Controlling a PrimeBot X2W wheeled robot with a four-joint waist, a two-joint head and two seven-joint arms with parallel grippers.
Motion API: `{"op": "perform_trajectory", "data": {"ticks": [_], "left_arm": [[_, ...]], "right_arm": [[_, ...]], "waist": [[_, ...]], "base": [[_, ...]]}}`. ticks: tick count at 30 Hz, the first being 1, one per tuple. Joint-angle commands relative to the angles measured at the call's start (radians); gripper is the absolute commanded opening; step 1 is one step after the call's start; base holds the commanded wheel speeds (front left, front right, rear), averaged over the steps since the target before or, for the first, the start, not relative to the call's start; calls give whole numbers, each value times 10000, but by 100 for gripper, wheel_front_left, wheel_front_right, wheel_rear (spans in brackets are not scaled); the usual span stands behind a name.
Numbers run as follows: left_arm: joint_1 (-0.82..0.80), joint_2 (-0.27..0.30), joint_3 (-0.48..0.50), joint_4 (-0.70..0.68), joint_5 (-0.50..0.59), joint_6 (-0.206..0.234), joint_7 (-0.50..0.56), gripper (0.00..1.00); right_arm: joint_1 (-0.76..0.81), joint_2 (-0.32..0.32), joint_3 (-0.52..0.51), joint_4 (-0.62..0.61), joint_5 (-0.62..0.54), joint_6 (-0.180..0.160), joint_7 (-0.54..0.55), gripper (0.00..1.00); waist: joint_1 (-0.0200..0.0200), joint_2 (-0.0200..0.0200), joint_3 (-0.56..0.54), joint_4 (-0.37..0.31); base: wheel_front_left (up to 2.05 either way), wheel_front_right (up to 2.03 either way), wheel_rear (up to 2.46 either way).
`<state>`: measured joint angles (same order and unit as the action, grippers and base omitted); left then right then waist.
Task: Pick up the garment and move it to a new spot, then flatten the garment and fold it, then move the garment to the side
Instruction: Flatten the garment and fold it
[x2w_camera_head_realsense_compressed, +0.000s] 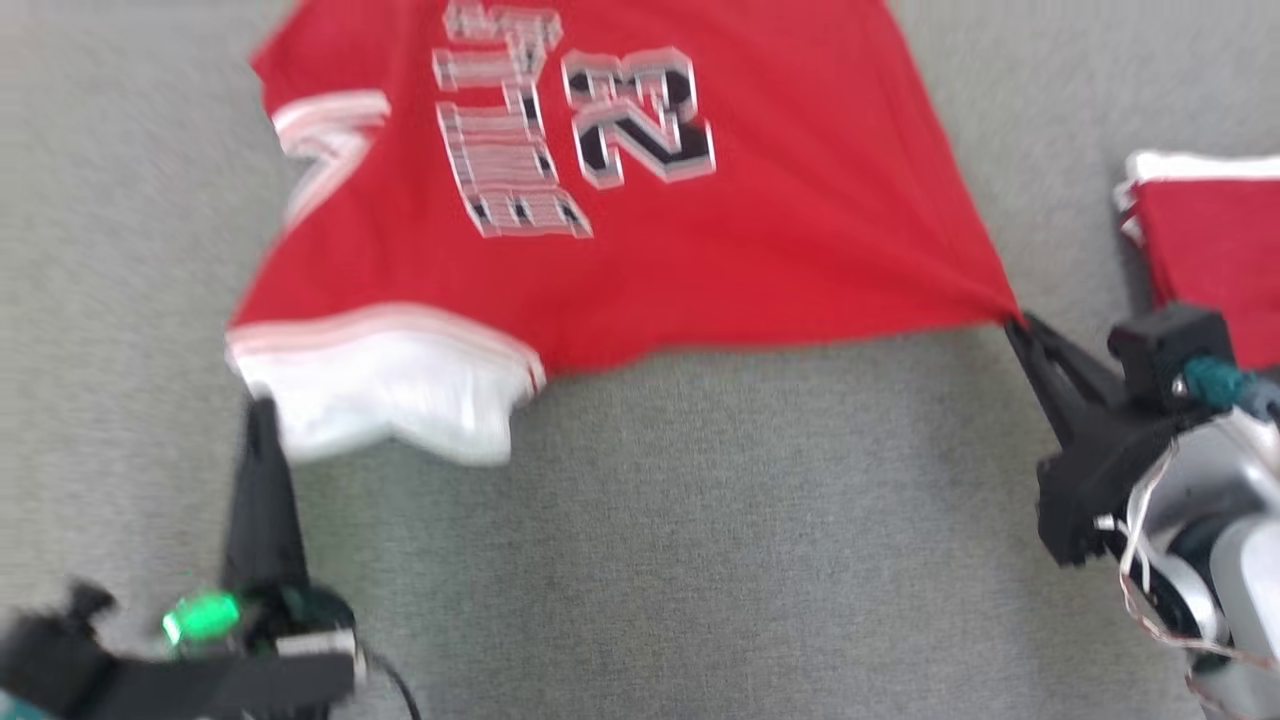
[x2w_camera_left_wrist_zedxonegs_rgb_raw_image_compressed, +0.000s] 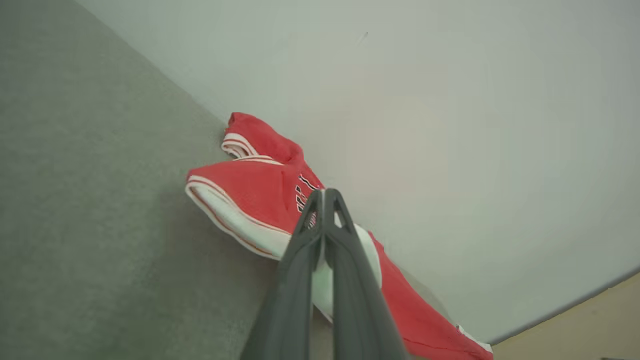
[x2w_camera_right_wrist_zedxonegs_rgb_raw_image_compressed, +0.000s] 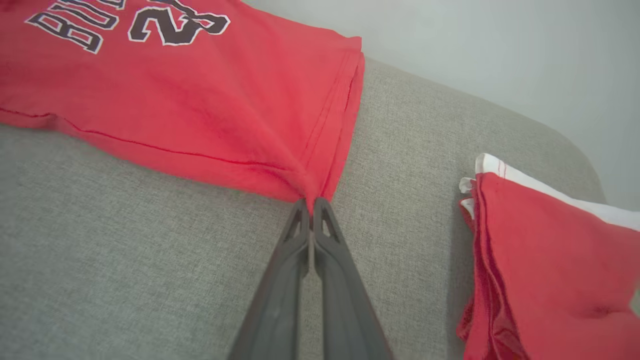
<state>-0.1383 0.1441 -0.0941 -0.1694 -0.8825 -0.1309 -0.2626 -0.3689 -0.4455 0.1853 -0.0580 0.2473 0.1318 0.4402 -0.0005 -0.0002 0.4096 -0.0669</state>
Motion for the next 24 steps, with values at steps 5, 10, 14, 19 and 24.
{"op": "perform_trajectory", "data": {"ticks": [5,10,14,19,24], "left_arm": [[1321,517,-921,851,-2580,11,7,0],[2025,1066,-1154,596,-4301,11,-1,0],[2336,1255,-942,458,-4999,11,-12,0],[2707,1631,-1259,451,-5374,12,38,0],[3083,2085,-1869,672,-5589,11,333,0]], "right_arm": [[1087,-109,-109,-129,-139,-25,281,0],[1585,-117,-226,321,-34,-25,414,0],[1903,-119,-314,377,-33,-25,615,0],[2535,-223,-165,295,273,-25,1247,0],[3187,-294,-71,-83,616,-25,2105,0]], "waist": [[5,2,-1637,334],[5,2,-1914,601],[5,2,-2007,748],[5,2,-2099,916],[5,2,-2133,940]], "base": [[0,0,0],[0,0,0],[0,0,0],[0,0,0],[0,0,0]]}}
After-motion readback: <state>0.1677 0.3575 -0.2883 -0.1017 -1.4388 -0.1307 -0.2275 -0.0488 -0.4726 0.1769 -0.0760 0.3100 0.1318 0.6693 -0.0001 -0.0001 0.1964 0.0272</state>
